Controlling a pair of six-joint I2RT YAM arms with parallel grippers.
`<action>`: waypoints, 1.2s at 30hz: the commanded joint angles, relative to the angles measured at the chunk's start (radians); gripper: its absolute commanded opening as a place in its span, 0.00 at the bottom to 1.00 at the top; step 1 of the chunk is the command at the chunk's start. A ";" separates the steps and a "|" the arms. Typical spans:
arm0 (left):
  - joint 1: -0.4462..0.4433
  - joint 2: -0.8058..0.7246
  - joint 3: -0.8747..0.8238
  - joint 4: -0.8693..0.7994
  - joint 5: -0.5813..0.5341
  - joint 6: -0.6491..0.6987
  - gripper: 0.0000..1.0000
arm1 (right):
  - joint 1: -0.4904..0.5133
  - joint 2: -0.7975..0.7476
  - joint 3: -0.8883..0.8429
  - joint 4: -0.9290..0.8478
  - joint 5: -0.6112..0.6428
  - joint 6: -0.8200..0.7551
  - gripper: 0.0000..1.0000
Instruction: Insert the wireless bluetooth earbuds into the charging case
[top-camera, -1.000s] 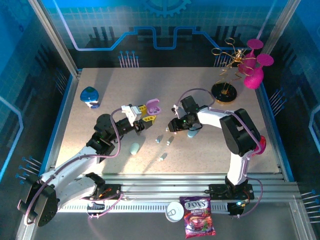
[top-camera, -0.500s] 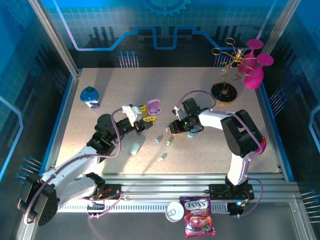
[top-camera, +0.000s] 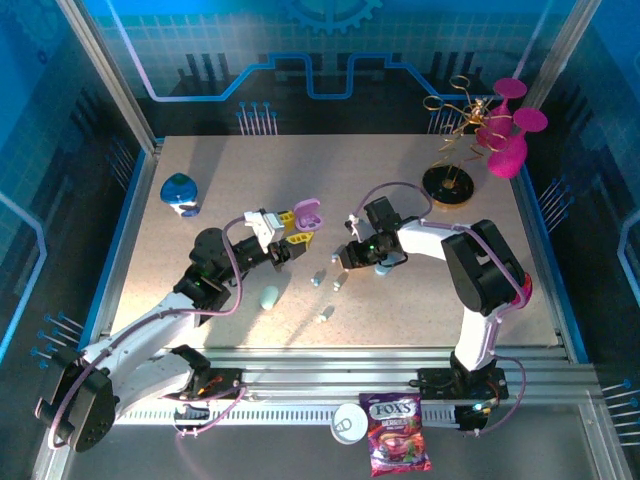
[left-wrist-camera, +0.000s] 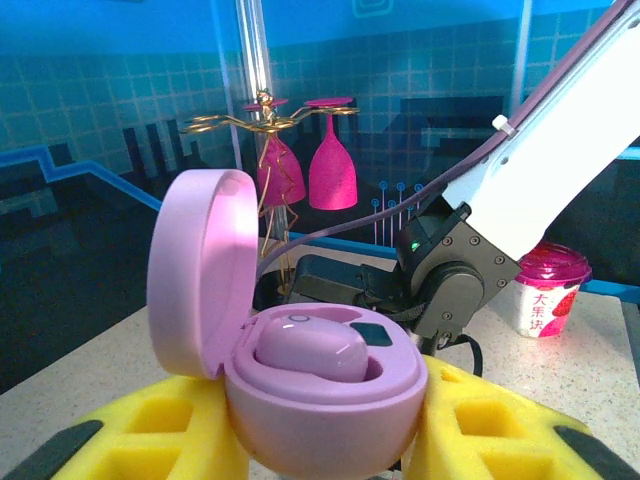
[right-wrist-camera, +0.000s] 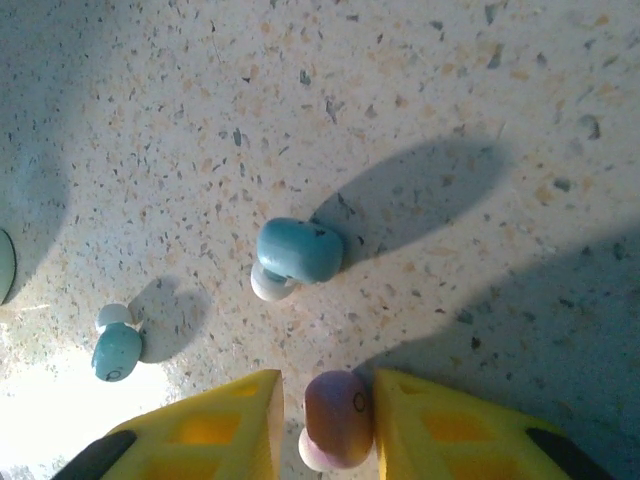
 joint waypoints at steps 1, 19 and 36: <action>-0.007 0.008 0.008 0.054 -0.008 0.007 0.22 | 0.003 -0.033 -0.017 -0.038 -0.035 0.012 0.30; -0.007 0.013 0.005 0.058 -0.014 0.014 0.22 | 0.009 -0.027 -0.023 -0.022 -0.022 0.030 0.20; -0.006 0.144 -0.006 0.142 -0.071 0.007 0.22 | 0.027 -0.315 -0.039 -0.141 0.246 0.038 0.19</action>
